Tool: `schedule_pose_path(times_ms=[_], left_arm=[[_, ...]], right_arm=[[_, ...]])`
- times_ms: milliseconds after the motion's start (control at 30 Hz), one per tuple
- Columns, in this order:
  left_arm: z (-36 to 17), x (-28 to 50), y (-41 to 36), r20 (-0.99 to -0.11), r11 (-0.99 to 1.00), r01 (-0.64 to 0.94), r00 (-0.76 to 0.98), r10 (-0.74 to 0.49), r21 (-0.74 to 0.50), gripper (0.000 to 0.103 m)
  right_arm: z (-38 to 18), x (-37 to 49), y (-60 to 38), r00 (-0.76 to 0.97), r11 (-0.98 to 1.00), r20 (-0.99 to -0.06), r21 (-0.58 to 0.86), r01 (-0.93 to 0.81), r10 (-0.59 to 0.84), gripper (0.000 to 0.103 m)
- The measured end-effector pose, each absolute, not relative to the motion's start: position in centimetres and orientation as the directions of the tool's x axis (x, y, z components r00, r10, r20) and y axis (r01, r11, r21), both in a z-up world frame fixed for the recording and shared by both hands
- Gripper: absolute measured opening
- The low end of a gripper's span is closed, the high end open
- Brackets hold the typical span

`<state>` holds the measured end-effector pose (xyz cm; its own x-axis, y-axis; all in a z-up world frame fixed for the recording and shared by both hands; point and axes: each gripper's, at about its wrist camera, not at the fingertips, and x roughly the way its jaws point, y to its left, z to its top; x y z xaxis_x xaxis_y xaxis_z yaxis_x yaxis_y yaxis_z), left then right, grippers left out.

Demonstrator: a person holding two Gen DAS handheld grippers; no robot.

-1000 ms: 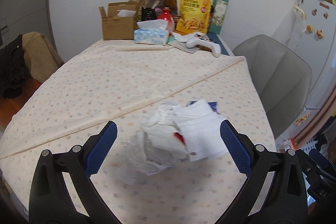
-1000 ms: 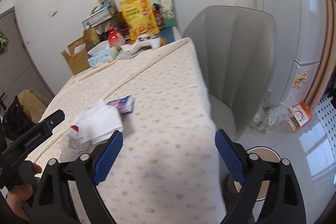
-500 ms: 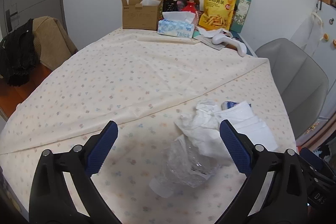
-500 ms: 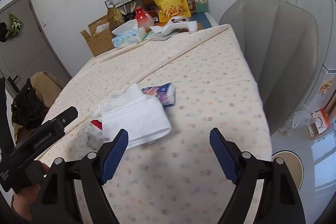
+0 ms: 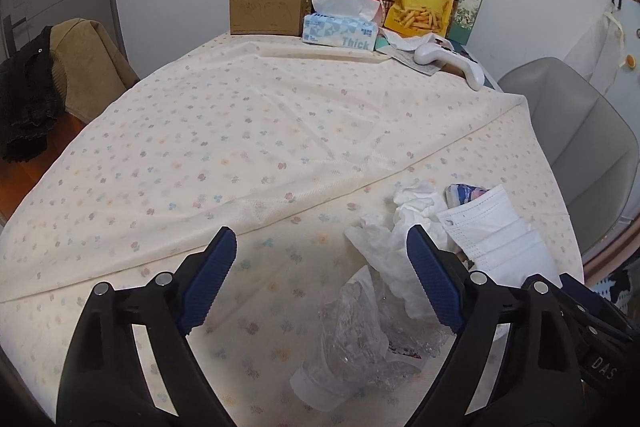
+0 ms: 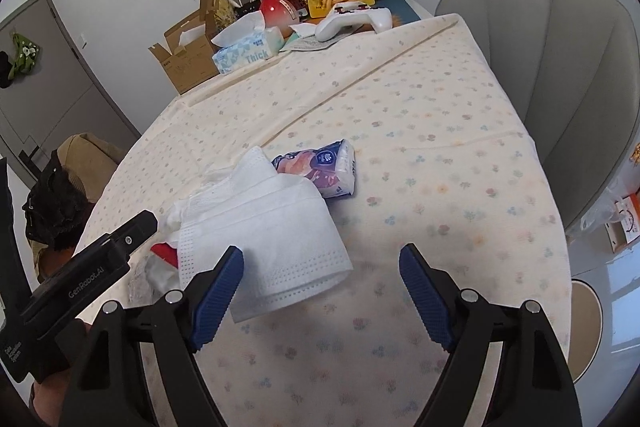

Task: Collect trash
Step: 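Close the right gripper on the white mask while the left gripper grasps the white tissue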

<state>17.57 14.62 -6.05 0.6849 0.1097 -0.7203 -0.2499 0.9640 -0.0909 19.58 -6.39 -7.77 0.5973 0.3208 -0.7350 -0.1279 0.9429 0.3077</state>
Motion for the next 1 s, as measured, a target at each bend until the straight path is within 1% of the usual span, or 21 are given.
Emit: schedule_pose_path(times_ms=[33,67,100,133,200,300,400,467,567,800,867,933,967,1000], left_arm=[[-6.1,17.6,14.7,-0.721,0.964,-0.251,0.685,0.109,-0.092,0.086],[-6.2,17.6,14.8,-0.721,0.963,-0.253,0.684,0.111,-0.092,0.086],[-6.2,17.6,14.9,-0.721,0.962,-0.256,0.684,0.112,-0.094,0.086],[-6.2,17.7,15.0,-0.721,0.961,-0.261,0.684,0.114,-0.095,0.086],[-6.1,17.8,15.2,-0.721,0.957,-0.275,0.682,0.122,-0.098,0.086],[-5.8,18.0,15.1,-0.716,0.957,-0.272,0.688,0.119,-0.102,0.086],[-5.4,18.2,14.8,-0.709,0.96,-0.26,0.697,0.109,-0.108,0.086],[-5.2,18.3,14.3,-0.708,0.963,-0.247,0.7,0.098,-0.111,0.086],[-5.1,18.6,13.3,-0.71,0.968,-0.224,0.7,0.078,-0.114,0.082],[-5.6,19.6,10.6,-0.726,0.982,-0.159,0.687,0.037,-0.1,0.082],[-6.1,19.9,10.0,-0.736,0.984,-0.151,0.676,0.034,-0.094,0.08],[-6.7,20.3,9.5,-0.747,0.986,-0.143,0.664,0.032,-0.085,0.07],[-7.0,20.4,9.3,-0.754,0.986,-0.141,0.657,0.03,-0.084,0.061],[-7.4,20.5,9.1,-0.762,0.987,-0.138,0.647,0.024,-0.086,0.048]], right_arm=[[-7.9,19.7,-6.3,0.594,0.941,-0.735,0.314,-0.129,0.326,0.077],[-7.9,19.8,-6.3,0.59,0.939,-0.735,0.319,-0.132,0.333,0.068],[-8.0,19.9,-6.2,0.583,0.934,-0.735,0.329,-0.14,0.346,0.051],[-8.0,20.0,-6.1,0.573,0.927,-0.734,0.344,-0.15,0.365,0.043],[-7.8,19.9,-5.9,0.569,0.918,-0.726,0.36,-0.166,0.387,0.018],[-7.0,19.6,-5.9,0.583,0.917,-0.712,0.357,-0.178,0.39,0.007],[-5.8,19.0,-6.3,0.62,0.925,-0.691,0.335,-0.179,0.37,0.004],[-5.2,18.7,-6.7,0.637,0.929,-0.682,0.327,-0.173,0.359,0.003],[-4.6,18.3,-7.7,0.658,0.933,-0.671,0.324,-0.155,0.342,0.003],[-3.1,17.5,-10.2,0.689,0.927,-0.64,0.35,-0.132,0.34,0.004],[-3.2,17.5,-10.6,0.686,0.933,-0.651,0.34,-0.12,0.326,0.004],[-3.7,17.5,-11.1,0.677,0.938,-0.667,0.332,-0.103,0.31,0.004],[-4.1,17.4,-11.5,0.673,0.942,-0.678,0.324,-0.088,0.296,0.004],[-4.3,17.4,-11.7,0.67,0.944,-0.684,0.32,-0.08,0.289,0.004]])
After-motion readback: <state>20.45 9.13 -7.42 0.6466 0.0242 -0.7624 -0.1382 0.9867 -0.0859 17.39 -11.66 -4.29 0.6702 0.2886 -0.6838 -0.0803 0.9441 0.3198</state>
